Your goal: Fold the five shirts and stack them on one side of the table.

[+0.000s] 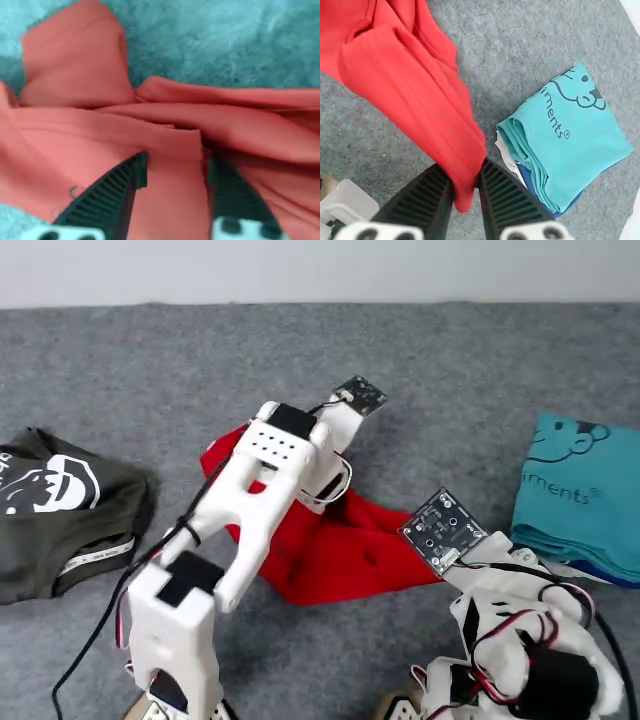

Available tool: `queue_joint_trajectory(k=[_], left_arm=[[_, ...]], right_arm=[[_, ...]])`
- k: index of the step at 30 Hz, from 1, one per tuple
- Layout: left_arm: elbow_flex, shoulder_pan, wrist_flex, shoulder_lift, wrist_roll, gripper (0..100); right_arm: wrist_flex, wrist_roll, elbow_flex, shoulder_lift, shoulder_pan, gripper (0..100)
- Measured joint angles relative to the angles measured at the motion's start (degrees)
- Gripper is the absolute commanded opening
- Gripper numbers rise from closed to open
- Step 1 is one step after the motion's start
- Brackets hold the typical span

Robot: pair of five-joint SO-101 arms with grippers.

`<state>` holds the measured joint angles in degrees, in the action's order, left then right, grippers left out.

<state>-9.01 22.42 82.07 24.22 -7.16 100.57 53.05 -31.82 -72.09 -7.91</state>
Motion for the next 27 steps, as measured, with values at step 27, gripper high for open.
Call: queue_joint_trajectory(k=[27], left_arm=[[33.41, -36.66, 14.68, -38.51, -22.77, 20]], right_arm=[[-1.93, 7.74, 0.00, 0.00, -9.41, 0.9]])
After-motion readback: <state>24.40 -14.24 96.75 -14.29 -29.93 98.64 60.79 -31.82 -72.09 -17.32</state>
